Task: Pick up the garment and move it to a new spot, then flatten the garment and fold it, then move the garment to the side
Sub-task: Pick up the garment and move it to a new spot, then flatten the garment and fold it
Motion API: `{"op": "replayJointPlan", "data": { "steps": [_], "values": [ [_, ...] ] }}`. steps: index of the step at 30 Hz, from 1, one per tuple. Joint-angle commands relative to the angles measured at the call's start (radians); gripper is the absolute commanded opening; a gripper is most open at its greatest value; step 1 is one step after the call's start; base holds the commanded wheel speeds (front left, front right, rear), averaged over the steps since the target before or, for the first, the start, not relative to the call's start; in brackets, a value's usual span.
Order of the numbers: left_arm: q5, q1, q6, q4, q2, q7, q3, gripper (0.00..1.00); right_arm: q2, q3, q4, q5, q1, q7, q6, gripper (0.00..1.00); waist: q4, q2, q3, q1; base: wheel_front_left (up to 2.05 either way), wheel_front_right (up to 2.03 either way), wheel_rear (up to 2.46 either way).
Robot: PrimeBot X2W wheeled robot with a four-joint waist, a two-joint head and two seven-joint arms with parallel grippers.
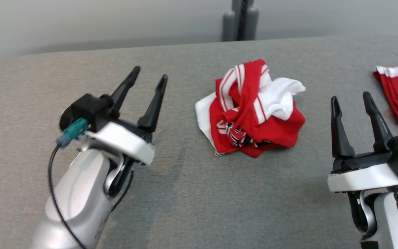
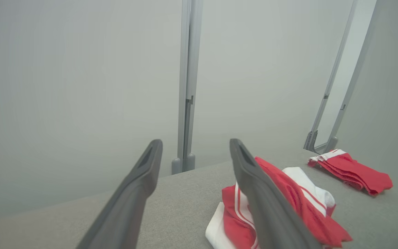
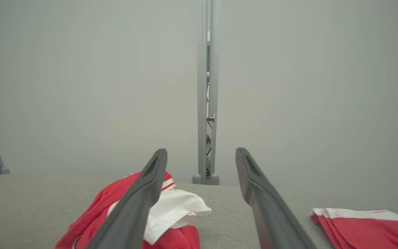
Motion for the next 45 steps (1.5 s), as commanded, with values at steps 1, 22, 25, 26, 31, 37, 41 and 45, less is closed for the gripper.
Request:
{"op": "replayJointPlan", "data": {
  "steps": [1,22,25,26,31,37,41,45],
  "values": [
    [0.022,0.034,0.004,-0.017,0.010,-0.004,0.019,1.00,-0.006,0.000,0.006,-0.006,0.014,0.000,0.000,1.00,0.051,0.0000,-0.043,0.0000,0.00,0.00,0.00],
    [0.264,0.544,-0.025,-0.248,-0.094,-0.003,0.279,1.00,-0.020,0.006,0.103,0.025,0.139,0.000,0.000,1.00,0.185,0.0000,-0.176,0.0000,0.00,0.00,0.00],
    [0.269,0.542,-0.024,-0.246,-0.098,-0.003,0.263,1.00,-0.025,0.003,0.117,0.023,0.133,0.000,0.000,1.00,0.194,0.0000,-0.179,0.0000,0.00,0.00,0.00],
    [0.269,0.538,-0.025,-0.246,-0.099,-0.003,0.260,1.00,-0.026,-0.001,0.124,0.023,0.126,0.000,0.000,1.00,0.198,0.0000,-0.177,0.0000,0.00,0.00,0.00],
    [0.264,0.516,-0.024,-0.248,-0.102,-0.003,0.247,1.00,-0.026,-0.025,0.176,0.051,0.088,0.000,0.000,1.00,0.217,0.0000,-0.160,0.0000,0.00,0.00,0.00],
    [0.253,0.493,-0.025,-0.244,-0.104,-0.003,0.235,1.00,-0.045,-0.040,0.358,0.051,-0.013,0.000,0.000,1.00,0.261,0.0000,-0.120,0.0000,0.00,0.00,0.00],
    [0.248,0.482,-0.025,-0.237,-0.105,-0.003,0.229,1.00,-0.059,-0.048,0.472,0.054,-0.085,0.000,0.000,1.00,0.292,0.0000,-0.092,0.0000,0.00,0.00,0.00],
    [0.245,0.470,-0.025,-0.231,-0.105,-0.003,0.224,1.00,-0.077,-0.075,0.618,0.046,-0.148,0.000,0.000,1.00,0.324,0.0000,-0.074,0.0000,0.00,0.00,0.00]
  ]
}}
